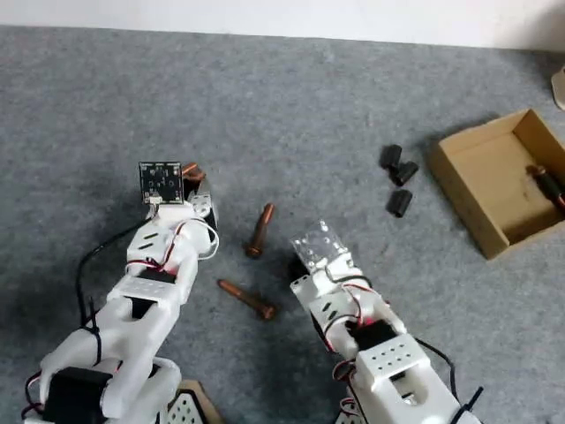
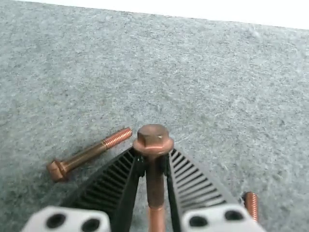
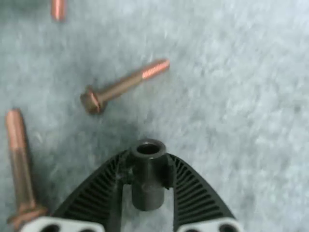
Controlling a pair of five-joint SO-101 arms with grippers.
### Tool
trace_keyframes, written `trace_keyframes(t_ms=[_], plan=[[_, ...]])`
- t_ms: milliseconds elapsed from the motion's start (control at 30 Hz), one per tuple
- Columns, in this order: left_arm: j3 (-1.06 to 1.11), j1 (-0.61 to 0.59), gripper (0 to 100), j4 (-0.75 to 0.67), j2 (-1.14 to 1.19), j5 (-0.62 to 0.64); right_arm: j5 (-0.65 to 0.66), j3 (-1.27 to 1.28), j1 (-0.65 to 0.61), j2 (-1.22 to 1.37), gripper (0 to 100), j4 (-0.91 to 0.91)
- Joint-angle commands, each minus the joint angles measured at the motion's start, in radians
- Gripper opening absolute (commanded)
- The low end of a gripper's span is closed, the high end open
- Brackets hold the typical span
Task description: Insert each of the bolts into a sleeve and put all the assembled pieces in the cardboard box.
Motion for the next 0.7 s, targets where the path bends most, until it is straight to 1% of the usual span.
trace_keyframes(t_ms=[0, 67, 133, 300, 367, 433, 567, 667], plan=[[-0.012, -0.013, 1, -0.029, -0.042, 0.104, -0.008, 0.047, 0.013, -0.022, 0.4, -0.206], [-0.013, -0.015, 1, -0.029, -0.042, 0.147, -0.008, 0.097, 0.013, -0.022, 0.4, -0.312], [-0.015, -0.013, 1, -0.029, -0.042, 0.157, -0.008, 0.137, 0.015, -0.015, 0.4, -0.383], [-0.021, -0.007, 1, -0.029, -0.044, 0.166, -0.008, 0.168, 0.045, -0.018, 0.4, -0.387], [-0.038, -0.007, 1, -0.028, -0.044, 0.218, -0.008, 0.168, 0.051, -0.018, 0.4, -0.387], [-0.051, -0.007, 1, -0.02, -0.044, 0.244, -0.008, 0.168, 0.051, -0.016, 0.4, -0.384], [-0.114, -0.007, 1, 0.083, -0.044, 0.25, -0.008, 0.168, 0.048, -0.015, 0.4, -0.38], [-0.157, -0.005, 1, 0.118, -0.044, 0.259, -0.008, 0.168, 0.047, -0.015, 0.4, -0.352]])
